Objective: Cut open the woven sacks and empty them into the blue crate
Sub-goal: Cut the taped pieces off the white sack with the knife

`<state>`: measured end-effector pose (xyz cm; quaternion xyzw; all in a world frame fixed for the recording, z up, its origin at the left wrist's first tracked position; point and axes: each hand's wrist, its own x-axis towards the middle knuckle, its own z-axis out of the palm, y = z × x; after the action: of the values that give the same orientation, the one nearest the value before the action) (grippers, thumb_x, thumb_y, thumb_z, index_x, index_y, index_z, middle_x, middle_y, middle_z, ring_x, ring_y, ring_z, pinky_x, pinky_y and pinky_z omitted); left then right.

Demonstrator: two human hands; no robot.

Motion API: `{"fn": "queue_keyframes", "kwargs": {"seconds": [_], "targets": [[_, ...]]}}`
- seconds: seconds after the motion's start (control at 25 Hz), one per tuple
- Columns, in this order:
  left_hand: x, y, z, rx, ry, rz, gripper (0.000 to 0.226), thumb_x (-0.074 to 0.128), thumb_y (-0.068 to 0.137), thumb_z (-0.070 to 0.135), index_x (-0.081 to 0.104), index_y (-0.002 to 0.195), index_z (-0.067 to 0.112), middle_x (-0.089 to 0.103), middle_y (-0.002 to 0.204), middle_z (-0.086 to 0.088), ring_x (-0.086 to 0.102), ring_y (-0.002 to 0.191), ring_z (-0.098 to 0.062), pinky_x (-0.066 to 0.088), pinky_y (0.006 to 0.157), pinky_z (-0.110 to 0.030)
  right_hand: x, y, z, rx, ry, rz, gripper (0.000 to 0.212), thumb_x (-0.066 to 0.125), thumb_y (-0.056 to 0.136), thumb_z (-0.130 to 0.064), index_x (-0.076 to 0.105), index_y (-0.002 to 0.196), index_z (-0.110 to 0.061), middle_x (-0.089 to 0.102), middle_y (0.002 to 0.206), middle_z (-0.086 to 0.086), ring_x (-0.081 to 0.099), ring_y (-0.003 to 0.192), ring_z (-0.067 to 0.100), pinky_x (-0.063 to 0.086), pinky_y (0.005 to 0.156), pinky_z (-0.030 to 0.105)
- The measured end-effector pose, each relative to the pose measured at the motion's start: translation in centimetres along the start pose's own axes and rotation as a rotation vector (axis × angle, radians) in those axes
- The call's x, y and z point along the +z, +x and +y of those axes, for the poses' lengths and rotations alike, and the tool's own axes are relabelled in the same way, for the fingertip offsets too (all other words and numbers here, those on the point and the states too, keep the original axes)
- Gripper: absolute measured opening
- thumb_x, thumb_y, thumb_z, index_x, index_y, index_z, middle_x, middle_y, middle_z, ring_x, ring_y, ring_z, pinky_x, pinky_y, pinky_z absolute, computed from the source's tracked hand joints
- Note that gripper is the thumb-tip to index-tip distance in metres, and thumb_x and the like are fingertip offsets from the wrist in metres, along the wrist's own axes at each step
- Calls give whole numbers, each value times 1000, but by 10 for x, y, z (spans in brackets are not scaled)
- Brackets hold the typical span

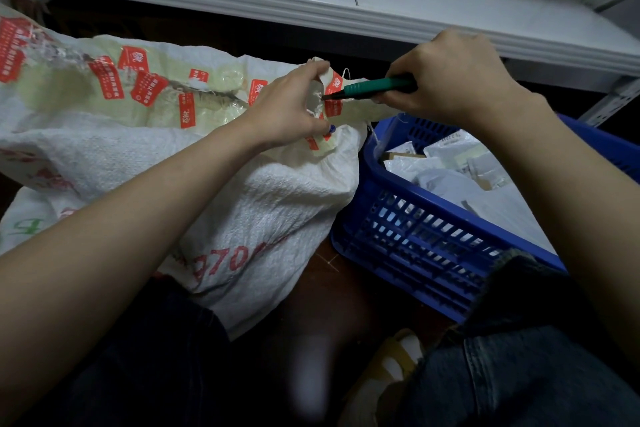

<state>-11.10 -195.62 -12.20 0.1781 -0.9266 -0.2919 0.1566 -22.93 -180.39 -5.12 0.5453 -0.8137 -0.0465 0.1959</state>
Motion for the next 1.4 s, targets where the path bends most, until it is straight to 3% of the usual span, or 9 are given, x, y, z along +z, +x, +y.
{"fn": "queue_keyframes", "kwargs": {"seconds": [0.4, 0.68, 0.92, 1.08, 1.24, 1.4], "targets": [[-1, 1, 1, 22, 196, 3, 78, 63, 83, 16, 21, 149, 14, 27, 154, -6, 32, 138, -22, 28, 104, -28, 4, 17, -38, 42, -132, -75, 35, 50, 94, -41, 62, 109, -11, 40, 82, 9, 53, 82, 35, 28, 66, 36], [2, 6, -1, -29, 113, -12, 78, 63, 80, 12, 25, 148, 18, 45, 143, -5, 49, 123, -26, 38, 94, -28, 3, 4, -12, 108, -81, -119, 38, 56, 89, -48, 67, 109, -18, 47, 79, 9, 47, 76, 31, 30, 66, 37], [8, 7, 4, -7, 119, -41, 77, 63, 80, 14, 26, 147, 18, 42, 146, -2, 47, 126, -24, 36, 96, -28, -1, 3, -9, 162, -89, -177, 42, 62, 86, -44, 62, 115, -14, 46, 85, 9, 54, 86, 35, 32, 67, 37], [13, 6, 8, 10, 114, -48, 76, 62, 81, 13, 25, 147, 17, 40, 147, -5, 43, 130, -26, 36, 99, -30, 10, 10, -33, 140, -118, -188, 37, 59, 89, -38, 59, 114, -10, 57, 104, 17, 58, 97, 37, 30, 70, 37], [5, 8, -7, -90, 2, -25, 78, 64, 81, 12, 24, 148, 17, 47, 141, -9, 53, 118, -30, 42, 94, -31, 12, 14, -35, 149, -83, -166, 36, 56, 91, -37, 59, 116, -11, 55, 98, 15, 55, 89, 35, 31, 69, 37], [4, 12, -11, -91, -1, -36, 80, 63, 80, 6, 22, 148, 16, 50, 137, -15, 53, 118, -30, 42, 91, -28, 2, 3, -9, 170, -53, -172, 38, 60, 87, -44, 65, 115, -19, 50, 87, 11, 57, 90, 36, 32, 66, 36]]}}
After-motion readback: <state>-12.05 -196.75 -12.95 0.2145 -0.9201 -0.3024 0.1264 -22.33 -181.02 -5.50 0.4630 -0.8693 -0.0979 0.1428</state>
